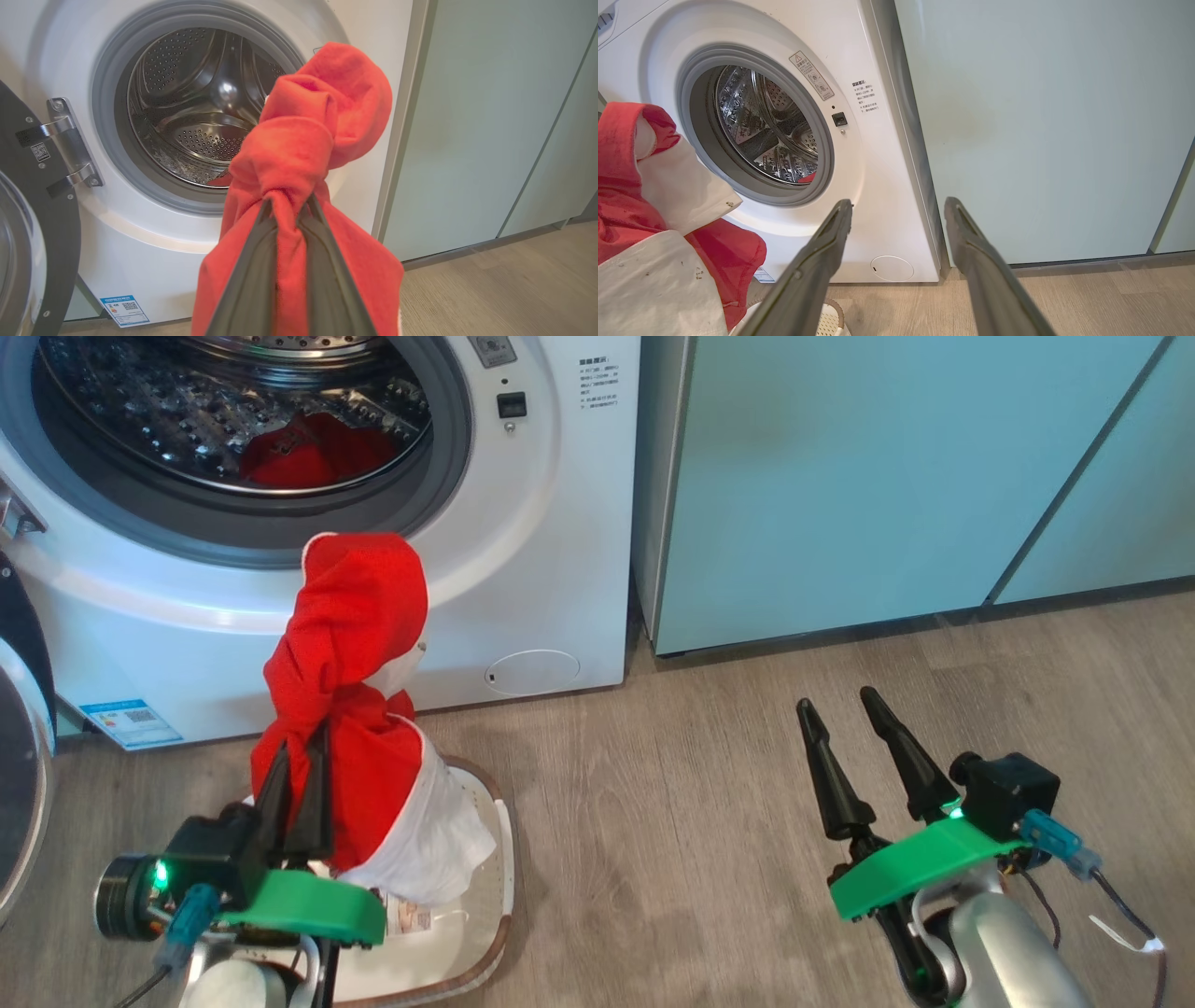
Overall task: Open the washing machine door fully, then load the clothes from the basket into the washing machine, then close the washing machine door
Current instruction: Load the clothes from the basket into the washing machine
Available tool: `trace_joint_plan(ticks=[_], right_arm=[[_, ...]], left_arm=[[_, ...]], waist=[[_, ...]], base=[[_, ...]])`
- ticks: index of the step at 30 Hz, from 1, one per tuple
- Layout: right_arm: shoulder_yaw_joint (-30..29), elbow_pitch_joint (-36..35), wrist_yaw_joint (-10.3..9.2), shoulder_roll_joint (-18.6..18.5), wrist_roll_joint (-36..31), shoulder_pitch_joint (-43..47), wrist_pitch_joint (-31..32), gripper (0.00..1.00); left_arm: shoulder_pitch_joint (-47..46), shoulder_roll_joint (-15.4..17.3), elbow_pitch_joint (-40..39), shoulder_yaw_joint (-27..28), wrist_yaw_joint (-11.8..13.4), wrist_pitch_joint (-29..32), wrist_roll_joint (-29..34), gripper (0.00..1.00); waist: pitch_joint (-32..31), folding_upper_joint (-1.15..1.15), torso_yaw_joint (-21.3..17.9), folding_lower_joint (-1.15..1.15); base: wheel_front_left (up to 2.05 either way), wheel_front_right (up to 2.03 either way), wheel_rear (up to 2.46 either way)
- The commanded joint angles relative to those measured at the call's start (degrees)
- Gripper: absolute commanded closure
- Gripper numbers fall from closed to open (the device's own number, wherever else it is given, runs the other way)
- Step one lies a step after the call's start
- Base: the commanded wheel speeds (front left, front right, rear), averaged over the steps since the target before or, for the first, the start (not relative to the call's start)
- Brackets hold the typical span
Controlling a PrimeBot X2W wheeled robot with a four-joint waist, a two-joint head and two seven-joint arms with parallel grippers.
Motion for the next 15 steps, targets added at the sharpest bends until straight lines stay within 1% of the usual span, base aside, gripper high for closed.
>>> trace_joint_plan(ticks=[1, 10, 13, 15], right_arm=[[1.0, -1.9, 0.00, 0.0, -0.2, -1.2, -0.5, 0.00], [1.4, -2.3, 0.00, 0.0, 0.1, -1.3, -0.5, 0.00], [1.3, -2.9, 0.00, 0.0, 0.1, -1.7, -0.5, 0.00], [1.3, -3.4, 0.00, 0.0, 0.2, -2.2, -0.5, 0.00]], left_arm=[[-2.3, -0.4, -1.8, 2.6, -0.5, -0.7, 0.7, 1.00], [-3.2, -1.5, -1.3, 5.4, -3.0, -0.7, 1.8, 1.00], [-4.4, -1.6, -1.5, 6.4, -4.0, -0.7, 1.9, 1.00], [-6.5, -1.7, -1.5, 7.8, -5.0, -0.7, 2.3, 1.00]], waist=[[0.0, 0.00, 0.1, 0.00], [0.8, 0.00, -0.1, 0.00], [2.5, 0.00, -0.5, 0.00], [5.0, 0.00, -0.9, 0.00]], base=[[0.00, 0.00, 0.00], [0.00, 0.00, 0.00], [0.00, 0.00, 0.00], [0.00, 0.00, 0.00]])
